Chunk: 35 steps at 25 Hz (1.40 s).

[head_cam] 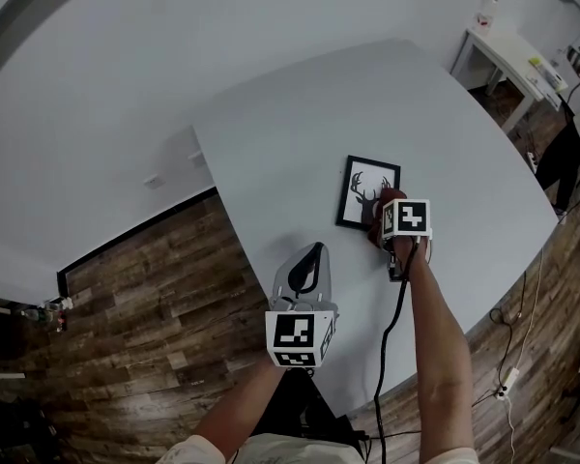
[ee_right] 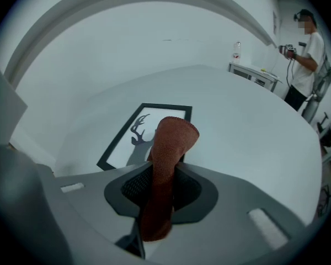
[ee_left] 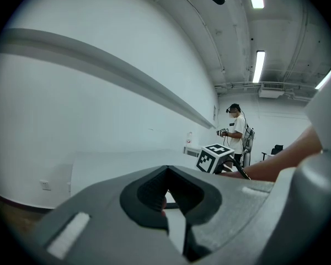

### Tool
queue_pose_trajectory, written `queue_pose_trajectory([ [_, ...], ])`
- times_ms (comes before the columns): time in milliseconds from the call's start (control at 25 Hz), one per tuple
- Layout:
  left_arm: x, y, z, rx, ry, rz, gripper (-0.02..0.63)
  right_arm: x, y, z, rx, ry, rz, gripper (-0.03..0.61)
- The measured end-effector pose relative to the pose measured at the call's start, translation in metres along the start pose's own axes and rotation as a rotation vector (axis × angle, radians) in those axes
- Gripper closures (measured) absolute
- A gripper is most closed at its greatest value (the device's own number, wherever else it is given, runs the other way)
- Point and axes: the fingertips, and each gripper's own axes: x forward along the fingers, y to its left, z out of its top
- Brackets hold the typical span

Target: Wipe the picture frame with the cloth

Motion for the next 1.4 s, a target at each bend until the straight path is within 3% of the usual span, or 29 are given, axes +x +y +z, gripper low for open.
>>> queue_pose_trajectory([
  [280,0.000,-0.006,0.007,0.000,-0.004,-0.007,0.613,-0.011,-0.019,-0.007,0.045,-0.018,-0.015,0.473],
  [440,-0.002,-0.010,0.015,0.008,-0.016,-0.012,0.613,-0.028,-0.013,-0.001,0.051,-0.083,0.020,0.473],
  [680,-0.010,-0.024,0.034,0.016,-0.043,-0.029,0.613,-0.106,0.010,0.020,-0.051,-0.391,0.056,0.474],
  [880,-0.026,-0.042,0.059,0.073,-0.078,-0.062,0.613,-0.201,0.034,0.012,-0.177,-0.662,-0.022,0.474],
  [1040,-0.045,-0.052,0.075,0.118,-0.106,-0.063,0.613,-0.278,0.049,-0.009,-0.213,-0.857,-0.060,0.474],
  [1200,-0.066,-0.061,0.084,0.158,-0.132,-0.061,0.613,-0.332,0.057,-0.036,-0.281,-0.977,-0.121,0.474],
  [1400,-0.085,-0.069,0.081,0.199,-0.163,-0.060,0.613,-0.357,0.063,-0.063,-0.312,-1.033,-0.137,0.474],
])
